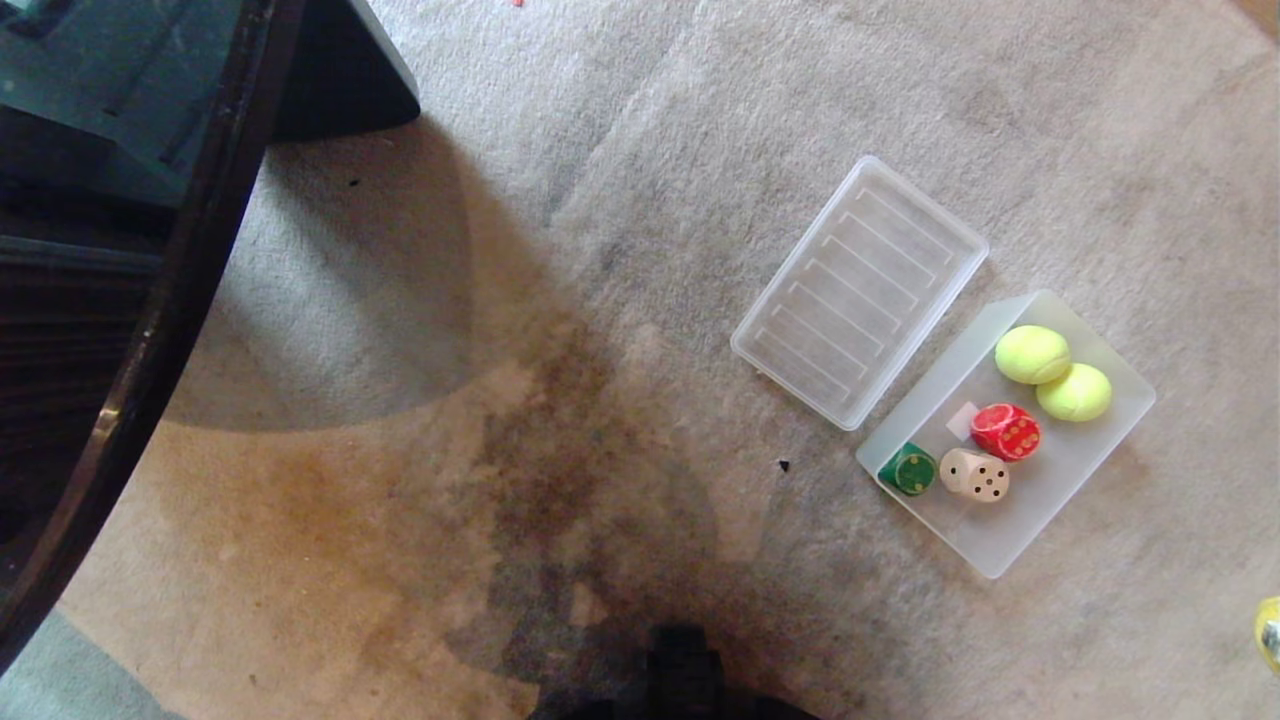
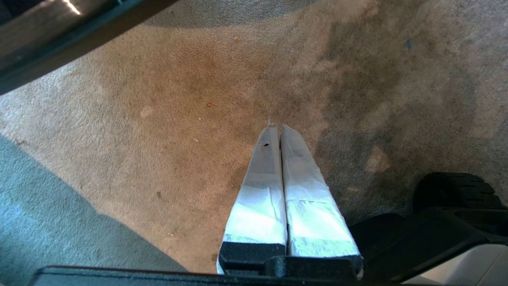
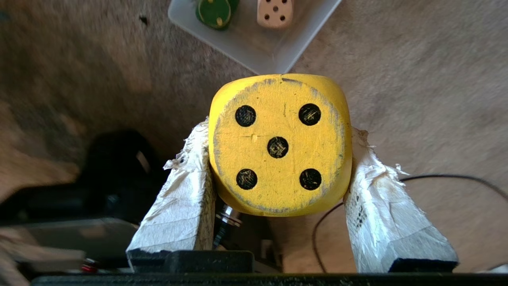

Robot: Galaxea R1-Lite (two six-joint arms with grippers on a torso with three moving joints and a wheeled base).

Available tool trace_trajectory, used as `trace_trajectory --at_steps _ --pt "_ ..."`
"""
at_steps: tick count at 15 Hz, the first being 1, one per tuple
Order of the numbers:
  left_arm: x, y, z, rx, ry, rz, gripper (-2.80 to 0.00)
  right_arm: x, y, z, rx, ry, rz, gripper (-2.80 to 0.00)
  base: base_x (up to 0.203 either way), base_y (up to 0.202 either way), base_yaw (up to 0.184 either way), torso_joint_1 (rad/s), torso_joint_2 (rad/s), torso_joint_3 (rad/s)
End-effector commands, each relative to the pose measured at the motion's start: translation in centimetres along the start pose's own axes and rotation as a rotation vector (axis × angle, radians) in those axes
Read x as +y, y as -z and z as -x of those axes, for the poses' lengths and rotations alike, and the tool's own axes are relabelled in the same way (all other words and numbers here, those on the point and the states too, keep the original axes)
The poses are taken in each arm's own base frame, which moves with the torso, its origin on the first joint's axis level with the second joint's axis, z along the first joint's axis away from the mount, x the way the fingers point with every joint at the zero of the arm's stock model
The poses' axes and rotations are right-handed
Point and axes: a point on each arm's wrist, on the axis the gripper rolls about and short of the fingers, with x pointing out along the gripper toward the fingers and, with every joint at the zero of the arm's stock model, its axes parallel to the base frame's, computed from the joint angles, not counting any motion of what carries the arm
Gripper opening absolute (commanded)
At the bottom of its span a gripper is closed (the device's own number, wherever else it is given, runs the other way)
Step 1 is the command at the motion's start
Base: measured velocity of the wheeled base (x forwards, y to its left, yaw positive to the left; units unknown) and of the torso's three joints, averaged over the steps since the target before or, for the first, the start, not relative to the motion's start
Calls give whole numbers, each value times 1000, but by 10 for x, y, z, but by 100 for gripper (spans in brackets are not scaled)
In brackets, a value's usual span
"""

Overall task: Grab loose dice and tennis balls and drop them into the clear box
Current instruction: Put the toys in the box

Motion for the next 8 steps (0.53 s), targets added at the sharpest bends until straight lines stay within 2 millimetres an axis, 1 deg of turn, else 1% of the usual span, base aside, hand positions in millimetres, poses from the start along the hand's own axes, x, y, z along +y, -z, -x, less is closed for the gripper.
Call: trace_trajectory --at_steps 1,2,3,4,5,6,8 --pt "0 0 0 2 0 0 -280 2 -21 -34 68 11 -19 -280 0 0 0 0 0 0" --pt "0 0 0 2 0 0 -280 3 -26 -53 87 15 -29 -280 0 0 0 0 0 0" --pt "0 0 0 2 0 0 -280 3 -30 -80 129 23 -39 -280 0 0 0 0 0 0" --pt "0 0 0 2 0 0 -280 2 -33 -114 161 30 -49 -280 0 0 0 0 0 0" --pt "0 0 0 2 0 0 -280 2 -32 -145 177 34 -58 -280 0 0 0 0 0 0" --pt "0 0 0 2 0 0 -280 1 -31 -170 162 33 -66 -280 0 0 0 0 0 0" --pt "0 0 0 2 0 0 -280 -1 -20 -216 134 26 -75 -280 0 0 0 0 0 0"
